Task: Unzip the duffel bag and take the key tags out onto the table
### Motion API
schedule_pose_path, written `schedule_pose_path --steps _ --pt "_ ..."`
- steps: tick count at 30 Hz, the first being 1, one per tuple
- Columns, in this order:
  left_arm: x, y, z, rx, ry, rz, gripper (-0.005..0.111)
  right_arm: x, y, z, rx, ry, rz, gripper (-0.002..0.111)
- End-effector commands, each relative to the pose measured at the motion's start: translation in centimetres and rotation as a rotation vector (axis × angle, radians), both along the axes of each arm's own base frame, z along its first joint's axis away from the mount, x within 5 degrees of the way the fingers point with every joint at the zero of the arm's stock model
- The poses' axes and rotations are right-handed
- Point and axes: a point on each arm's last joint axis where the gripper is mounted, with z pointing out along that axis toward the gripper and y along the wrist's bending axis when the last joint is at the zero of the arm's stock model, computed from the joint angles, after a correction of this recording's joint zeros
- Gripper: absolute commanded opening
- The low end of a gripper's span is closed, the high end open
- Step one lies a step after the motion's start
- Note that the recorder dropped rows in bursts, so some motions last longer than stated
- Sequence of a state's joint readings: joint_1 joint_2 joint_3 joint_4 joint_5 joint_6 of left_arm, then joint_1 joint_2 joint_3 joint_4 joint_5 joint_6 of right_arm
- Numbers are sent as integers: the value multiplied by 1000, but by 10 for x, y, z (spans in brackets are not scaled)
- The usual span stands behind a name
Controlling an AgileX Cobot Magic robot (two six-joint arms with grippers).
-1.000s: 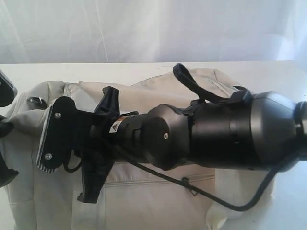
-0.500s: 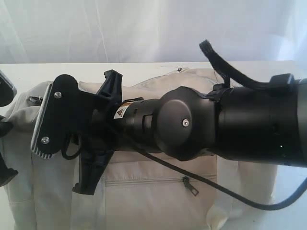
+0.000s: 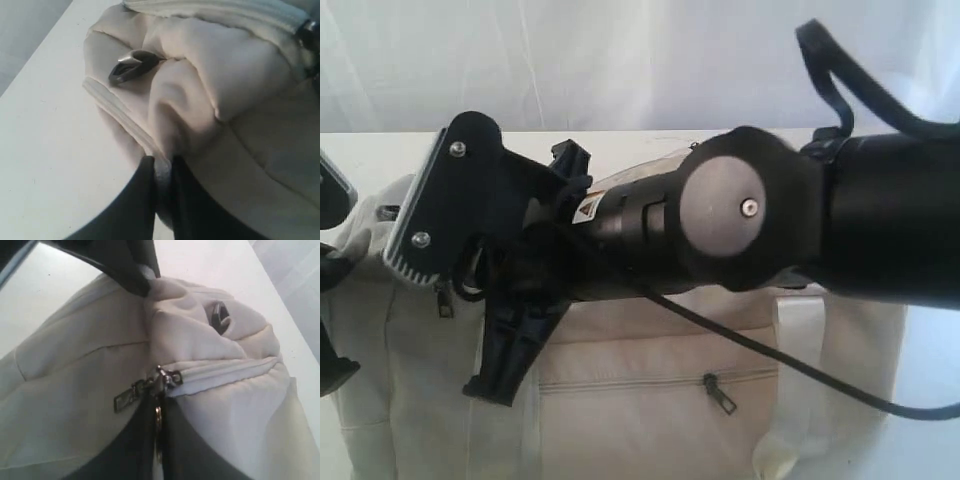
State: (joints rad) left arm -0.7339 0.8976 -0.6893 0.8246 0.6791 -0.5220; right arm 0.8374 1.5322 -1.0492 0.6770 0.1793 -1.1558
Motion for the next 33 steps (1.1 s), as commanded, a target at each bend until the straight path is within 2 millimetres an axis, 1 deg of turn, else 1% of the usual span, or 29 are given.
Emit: schedule_pose_path --steps 1,5,11,14,16,19,21,25,27,28,30,33 --pt "-1 3 2 13 -14 4 0 2 -14 8 7 76 -12 0" --pt "-1 3 2 13 -14 4 0 3 -21 4 -17 162 -9 0" --pt "-1 3 2 13 -14 4 0 3 -22 0 -55 167 10 0" --pt "-1 3 2 13 -14 4 0 5 -20 -6 -67 179 10 0" --pt "-1 3 2 13 -14 4 0 7 -18 -14 -87 203 13 0" --pt "-1 3 2 13 -14 4 0 11 -12 -37 -141 268 23 0" --pt "-1 3 2 13 -14 4 0 13 -10 -44 -155 284 23 0" --pt "-1 3 2 13 -14 4 0 13 -10 -48 -164 295 27 0" --pt "-1 3 2 13 -14 4 0 13 -10 -48 -165 298 29 5" --pt "-1 3 2 13 -14 4 0 12 -10 -48 -168 304 33 12" --pt "-1 3 2 13 -14 4 0 11 -10 -49 -176 314 42 20" --pt "-1 3 2 13 -14 4 0 11 -10 -49 -176 314 42 21"
